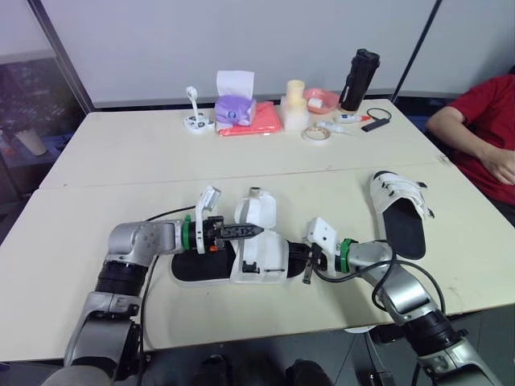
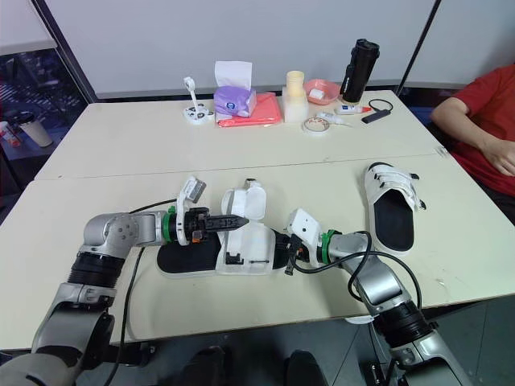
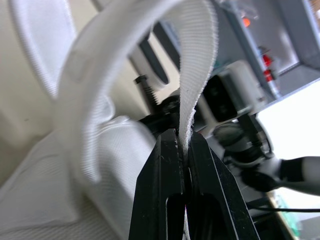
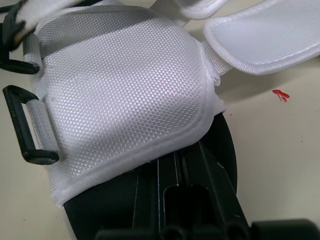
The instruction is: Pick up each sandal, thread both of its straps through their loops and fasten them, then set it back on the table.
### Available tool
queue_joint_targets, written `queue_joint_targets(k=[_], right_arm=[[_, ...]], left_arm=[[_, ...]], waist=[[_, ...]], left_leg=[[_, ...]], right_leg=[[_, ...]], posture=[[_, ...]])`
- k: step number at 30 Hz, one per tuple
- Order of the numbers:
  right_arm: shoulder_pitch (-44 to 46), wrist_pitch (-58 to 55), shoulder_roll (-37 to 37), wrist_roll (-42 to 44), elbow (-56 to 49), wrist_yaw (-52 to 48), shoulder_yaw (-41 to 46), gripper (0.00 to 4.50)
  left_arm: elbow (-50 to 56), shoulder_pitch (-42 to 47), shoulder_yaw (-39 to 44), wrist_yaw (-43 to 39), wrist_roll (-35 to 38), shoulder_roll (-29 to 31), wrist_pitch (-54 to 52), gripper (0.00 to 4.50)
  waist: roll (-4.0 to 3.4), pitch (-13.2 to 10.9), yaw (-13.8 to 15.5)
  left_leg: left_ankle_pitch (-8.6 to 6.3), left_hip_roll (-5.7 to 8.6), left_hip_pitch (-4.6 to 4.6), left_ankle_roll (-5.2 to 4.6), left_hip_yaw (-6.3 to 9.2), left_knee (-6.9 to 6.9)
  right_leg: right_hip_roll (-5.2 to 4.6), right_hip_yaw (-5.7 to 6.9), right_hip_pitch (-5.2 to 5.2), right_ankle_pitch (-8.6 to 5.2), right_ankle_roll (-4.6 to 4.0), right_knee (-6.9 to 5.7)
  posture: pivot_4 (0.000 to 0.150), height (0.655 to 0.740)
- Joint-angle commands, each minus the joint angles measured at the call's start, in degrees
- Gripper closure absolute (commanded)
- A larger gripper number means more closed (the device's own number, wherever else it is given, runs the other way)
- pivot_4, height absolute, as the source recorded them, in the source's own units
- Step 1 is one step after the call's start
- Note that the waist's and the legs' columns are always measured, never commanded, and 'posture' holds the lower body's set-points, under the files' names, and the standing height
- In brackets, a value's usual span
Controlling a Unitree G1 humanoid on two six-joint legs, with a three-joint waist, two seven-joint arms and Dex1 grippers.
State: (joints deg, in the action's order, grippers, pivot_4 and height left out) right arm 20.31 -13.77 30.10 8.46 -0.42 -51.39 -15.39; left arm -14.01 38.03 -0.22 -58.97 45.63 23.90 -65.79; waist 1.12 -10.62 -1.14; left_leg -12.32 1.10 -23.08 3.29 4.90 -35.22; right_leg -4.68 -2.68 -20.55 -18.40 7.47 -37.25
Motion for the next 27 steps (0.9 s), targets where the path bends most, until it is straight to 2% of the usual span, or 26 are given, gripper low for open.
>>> queue_joint_targets(k=[1, 8, 16, 23, 27], right_arm=[[-1.5, -1.8, -0.2, -3.4, 4.0, 1.0, -2.3, 4.5], [-1.2, -1.6, -0.8, -3.5, 4.5, 1.1, -2.1, 4.5], [-1.3, -1.6, -1.1, -3.4, 4.5, 1.4, -1.8, 4.5], [-1.0, -1.5, -1.4, -3.4, 4.9, 1.4, -1.9, 4.5], [-0.6, -1.3, -1.5, -3.5, 5.4, 1.2, -2.0, 4.5]], left_arm=[[2.9, 0.0, 0.5, -0.2, 0.3, 0.4, 0.4, 4.42], [6.3, -1.5, -0.8, -0.3, -0.7, 0.8, 2.1, 4.42], [10.1, -4.1, -3.3, 1.7, -6.5, 0.2, 11.2, 4.42], [10.3, -3.0, 3.6, 3.8, 1.4, -1.4, 4.3, 4.42], [9.0, -2.5, 6.3, 5.9, 3.5, -2.0, 2.2, 4.42]], waist=[[0.0, 0.0, 0.0], [0.0, 0.0, -0.1], [0.0, 0.0, 0.0], [0.0, 0.0, -0.1], [0.0, 0.0, -0.1]], left_leg=[[0.0, 0.0, 0.0, 0.0, 0.0, 0.0], [0.0, -0.01, 0.01, 0.01, 0.01, 0.0], [0.01, -0.02, 0.01, 0.03, 0.01, 0.01], [0.01, -0.03, 0.0, 0.03, 0.04, 0.02], [0.02, -0.03, 0.0, 0.03, 0.04, 0.03]], right_leg=[[0.0, 0.0, 0.0, 0.0, 0.0, 0.0], [0.0, -0.01, 0.0, 0.0, 0.0, 0.0], [-0.01, -0.02, 0.0, 0.02, -0.04, 0.03], [-0.01, -0.02, -0.02, 0.02, -0.04, 0.03], [0.0, -0.02, -0.03, 0.02, -0.04, 0.03]], posture=[[0.15, 0.74], [0.15, 0.74], [0.15, 0.74], [0.15, 0.74], [0.15, 0.74]])
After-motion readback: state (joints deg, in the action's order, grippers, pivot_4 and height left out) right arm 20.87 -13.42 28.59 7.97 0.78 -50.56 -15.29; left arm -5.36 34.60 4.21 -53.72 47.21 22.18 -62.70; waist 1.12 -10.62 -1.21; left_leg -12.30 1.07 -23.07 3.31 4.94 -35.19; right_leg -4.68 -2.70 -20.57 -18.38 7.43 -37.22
